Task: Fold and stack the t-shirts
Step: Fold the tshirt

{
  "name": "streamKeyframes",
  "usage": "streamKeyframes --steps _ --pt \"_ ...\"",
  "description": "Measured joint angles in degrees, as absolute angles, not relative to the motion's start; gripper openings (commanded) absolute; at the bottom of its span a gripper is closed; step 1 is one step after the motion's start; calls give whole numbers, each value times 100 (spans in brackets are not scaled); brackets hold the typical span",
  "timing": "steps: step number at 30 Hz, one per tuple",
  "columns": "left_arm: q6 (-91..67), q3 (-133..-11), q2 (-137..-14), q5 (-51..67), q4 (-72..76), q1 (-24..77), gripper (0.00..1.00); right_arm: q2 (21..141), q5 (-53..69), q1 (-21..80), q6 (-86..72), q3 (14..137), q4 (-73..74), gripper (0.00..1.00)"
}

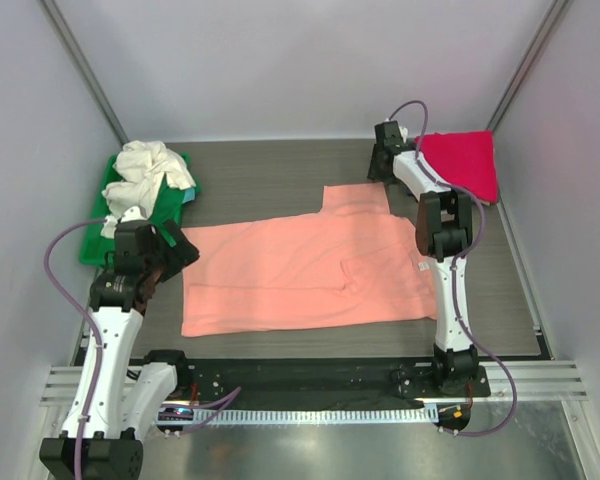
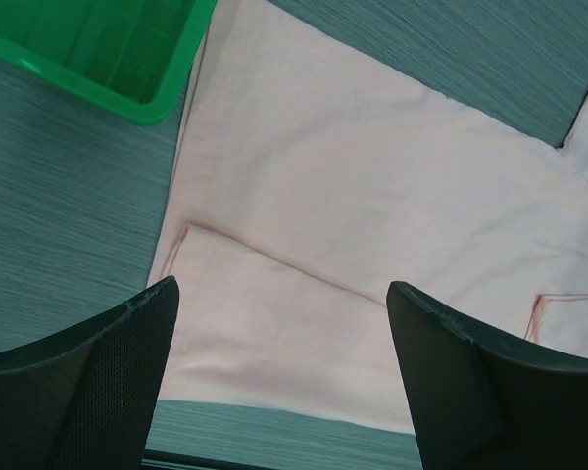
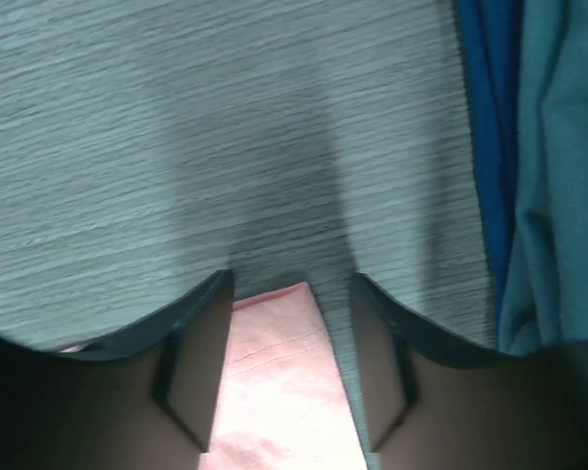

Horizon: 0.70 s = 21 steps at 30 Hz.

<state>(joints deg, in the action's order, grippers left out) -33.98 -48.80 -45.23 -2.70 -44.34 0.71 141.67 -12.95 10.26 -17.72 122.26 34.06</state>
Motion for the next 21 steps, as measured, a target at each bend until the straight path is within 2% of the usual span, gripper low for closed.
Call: streamKeyframes --steps 2,13,17,20,21 --pt "-3398 -4877 -4550 -244 -4434 64 87 14116 -1304 1013 -1806 12110 3297 44" --pt "-3398 -4847 -4646 -139 -4410 -117 87 13592 -1160 978 -2082 11056 2554 41" --pt "-3398 -4847 -4678 -137 -4392 -126 87 13535 -1118 976 -2128 10919 2445 27" --pt "-3398 -4847 -4722 -139 -4392 -126 87 13531 -1070 978 -2152 10906 2421 2" --pt "-3398 -4847 -4740 -137 -4392 -126 87 13531 -1044 980 -2161 10906 2418 1"
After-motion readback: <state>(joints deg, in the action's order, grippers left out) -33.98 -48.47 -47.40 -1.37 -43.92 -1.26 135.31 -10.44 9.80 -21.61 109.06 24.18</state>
